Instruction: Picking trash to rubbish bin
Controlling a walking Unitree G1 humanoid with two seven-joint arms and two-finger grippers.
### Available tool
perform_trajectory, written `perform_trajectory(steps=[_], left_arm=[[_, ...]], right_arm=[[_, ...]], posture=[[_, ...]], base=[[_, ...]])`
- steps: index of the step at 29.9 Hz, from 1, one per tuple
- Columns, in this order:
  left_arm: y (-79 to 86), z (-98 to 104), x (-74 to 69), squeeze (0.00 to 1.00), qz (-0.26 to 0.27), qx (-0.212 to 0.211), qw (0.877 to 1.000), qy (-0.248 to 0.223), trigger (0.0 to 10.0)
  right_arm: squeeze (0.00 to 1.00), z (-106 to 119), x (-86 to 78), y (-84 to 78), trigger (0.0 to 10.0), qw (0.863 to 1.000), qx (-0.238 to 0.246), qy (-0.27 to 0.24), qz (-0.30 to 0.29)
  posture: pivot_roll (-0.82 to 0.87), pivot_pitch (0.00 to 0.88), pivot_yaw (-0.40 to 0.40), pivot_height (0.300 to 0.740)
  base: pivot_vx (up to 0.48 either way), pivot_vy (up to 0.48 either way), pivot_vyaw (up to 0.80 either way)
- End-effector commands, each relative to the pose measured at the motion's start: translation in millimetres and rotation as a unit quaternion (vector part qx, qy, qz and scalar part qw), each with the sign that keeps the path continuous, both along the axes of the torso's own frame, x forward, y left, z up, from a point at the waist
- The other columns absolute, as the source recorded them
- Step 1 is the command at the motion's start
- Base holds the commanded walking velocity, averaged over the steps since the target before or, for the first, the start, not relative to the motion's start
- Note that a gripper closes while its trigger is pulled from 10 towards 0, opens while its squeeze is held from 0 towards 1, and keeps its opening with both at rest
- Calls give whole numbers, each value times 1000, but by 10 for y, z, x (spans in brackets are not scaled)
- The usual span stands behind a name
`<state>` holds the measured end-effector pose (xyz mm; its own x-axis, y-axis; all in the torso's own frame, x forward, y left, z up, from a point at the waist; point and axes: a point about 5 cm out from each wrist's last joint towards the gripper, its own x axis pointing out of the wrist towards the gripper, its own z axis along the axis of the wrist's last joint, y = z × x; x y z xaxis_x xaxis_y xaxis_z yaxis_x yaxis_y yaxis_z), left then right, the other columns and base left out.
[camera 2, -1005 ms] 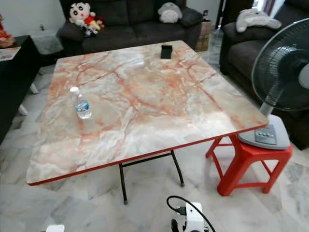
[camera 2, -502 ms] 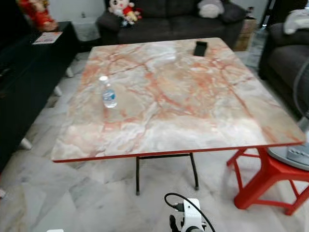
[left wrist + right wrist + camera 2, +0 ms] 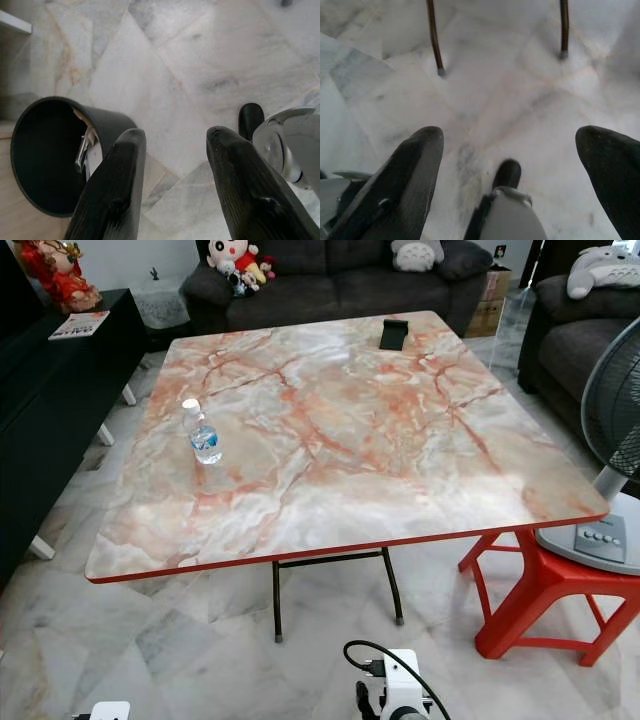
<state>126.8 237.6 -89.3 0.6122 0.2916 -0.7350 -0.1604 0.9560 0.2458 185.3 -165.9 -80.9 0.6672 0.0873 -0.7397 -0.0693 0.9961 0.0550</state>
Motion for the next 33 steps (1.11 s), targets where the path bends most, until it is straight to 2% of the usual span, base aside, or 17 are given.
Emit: perform_trajectory(steps=[1,3,8,11,12,13,14,19,21,23,24,26,28,29,30,32,33], left_arm=[[185,90,-1,0,24,31,998,-41,10000],[341,232,-2,0,63,51,990,-118,10000],[370,324,-7,0,66,59,982,-169,10000],[335,451,20,0,51,70,971,-222,10000],[269,633,69,0,33,82,957,-276,10000],[240,714,89,0,26,86,951,-295,10000],[185,923,131,0,20,97,938,-333,10000],[68,1386,143,0,0,119,908,-401,10000],[54,1485,159,0,-6,127,900,-417,10000],[16,1699,292,0,-21,138,884,-447,10000],[16,1699,292,0,-21,138,884,-447,10000],[-46,1952,556,0,-27,137,863,-485,10000],[-62,1996,599,0,-27,136,861,-489,10000],[-151,2114,891,0,-36,127,852,-507,10000],[-151,2114,891,0,-36,127,852,-507,10000],[-270,2174,1092,0,-49,97,846,-521,10000],[-270,2174,1092,0,-49,97,846,-521,10000]], right_arm=[[0,126,172,12,10000,998,-2,-61,24],[0,247,265,-91,10000,992,-10,-121,32],[0,355,299,-131,10000,983,-12,-177,44],[0,450,322,-134,10000,975,-11,-216,45],[0,558,348,-144,10000,966,-15,-253,46],[0,602,357,-149,10000,963,-17,-266,47],[0,741,380,-173,10000,951,-30,-303,56],[0,1104,348,-224,10000,927,-44,-367,70],[0,1193,347,-228,10000,922,-43,-379,67],[0,1383,417,-196,10000,911,-44,-406,61],[0,1383,417,-196,10000,911,-44,-406,61],[0,1621,605,-126,10000,895,-33,-442,49],[0,1663,639,-111,10000,893,-31,-447,47],[0,1825,915,10,10000,878,-34,-472,72],[0,1825,915,10,10000,878,-34,-472,72],[0,1935,1109,75,10000,874,-17,-482,61],[0,1935,1109,75,10000,874,-17,-482,61]], posture=[[97,45,52,740],[93,56,47,740],[99,84,39,740],[103,96,34,740],[104,99,31,740],[104,99,31,740],[107,107,29,740],[101,123,26,740],[99,128,23,740],[99,128,23,740],[99,128,23,740],[92,115,24,740],[86,105,30,740],[82,99,31,740],[82,99,31,740],[75,79,39,740],[75,79,39,740]], base=[[0,0,0],[0,0,0],[0,0,0],[0,0,0],[0,0,0],[0,0,0],[0,0,0],[0,0,0],[0,0,0],[0,0,0],[0,0,0],[0,0,0],[0,0,0],[0,0,0],[0,0,0],[0,0,0],[0,0,0]])
